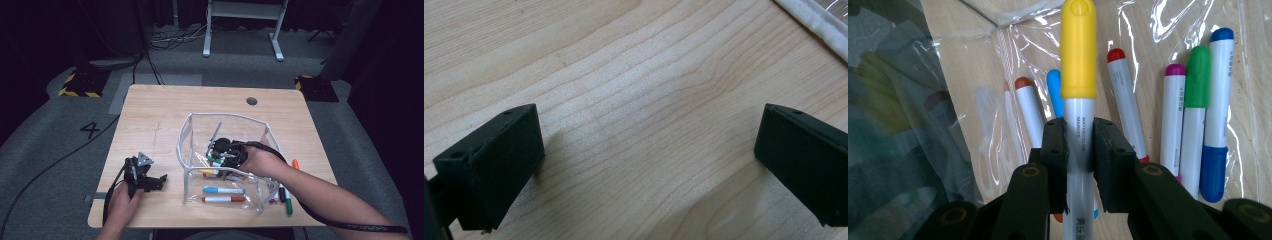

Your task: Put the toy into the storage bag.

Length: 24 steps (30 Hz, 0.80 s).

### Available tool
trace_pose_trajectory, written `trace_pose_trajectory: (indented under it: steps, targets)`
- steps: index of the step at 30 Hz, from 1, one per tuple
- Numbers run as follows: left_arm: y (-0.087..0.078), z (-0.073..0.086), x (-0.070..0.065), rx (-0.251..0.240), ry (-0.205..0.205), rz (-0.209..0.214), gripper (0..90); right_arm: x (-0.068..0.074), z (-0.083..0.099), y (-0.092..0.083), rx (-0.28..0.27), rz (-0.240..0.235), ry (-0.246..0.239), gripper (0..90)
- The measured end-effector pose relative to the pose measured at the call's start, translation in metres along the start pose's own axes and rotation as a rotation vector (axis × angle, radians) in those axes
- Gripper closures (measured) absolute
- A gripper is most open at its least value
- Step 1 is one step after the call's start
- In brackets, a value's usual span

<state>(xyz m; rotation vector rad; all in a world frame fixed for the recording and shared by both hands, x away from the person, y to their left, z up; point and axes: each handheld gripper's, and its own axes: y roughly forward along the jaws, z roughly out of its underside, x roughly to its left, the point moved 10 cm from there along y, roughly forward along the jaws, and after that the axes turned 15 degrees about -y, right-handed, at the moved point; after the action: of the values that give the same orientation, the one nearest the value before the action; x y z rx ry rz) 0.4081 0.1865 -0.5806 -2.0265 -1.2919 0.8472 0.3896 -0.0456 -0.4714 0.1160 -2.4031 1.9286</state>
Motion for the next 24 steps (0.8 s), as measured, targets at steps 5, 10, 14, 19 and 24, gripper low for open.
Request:
trace_pose_trajectory:
  steps: [5, 10, 14, 19, 24]
  targets:
    - [0.000, 0.000, 0.000, 0.000, 0.000, 0.000, 0.0, 0.001, 0.003, 0.007, 0.035, -0.016, -0.010, 76.5]
    - [0.000, 0.000, 0.000, 0.000, 0.000, 0.000, 0.0, 0.002, 0.006, 0.015, 0.079, -0.036, -0.016, 76.5]
    - [0.000, 0.000, 0.000, 0.000, -0.001, 0.000, 0.0, 0.004, 0.005, 0.018, 0.085, -0.055, -0.013, 76.5]
    - [0.000, 0.000, 0.000, 0.000, -0.001, 0.000, 0.0, 0.006, 0.009, 0.023, 0.118, -0.084, -0.026, 76.5]
    - [0.000, 0.000, 0.000, 0.000, 0.000, 0.000, 0.0, 0.007, 0.012, 0.027, 0.136, -0.103, -0.023, 76.1]
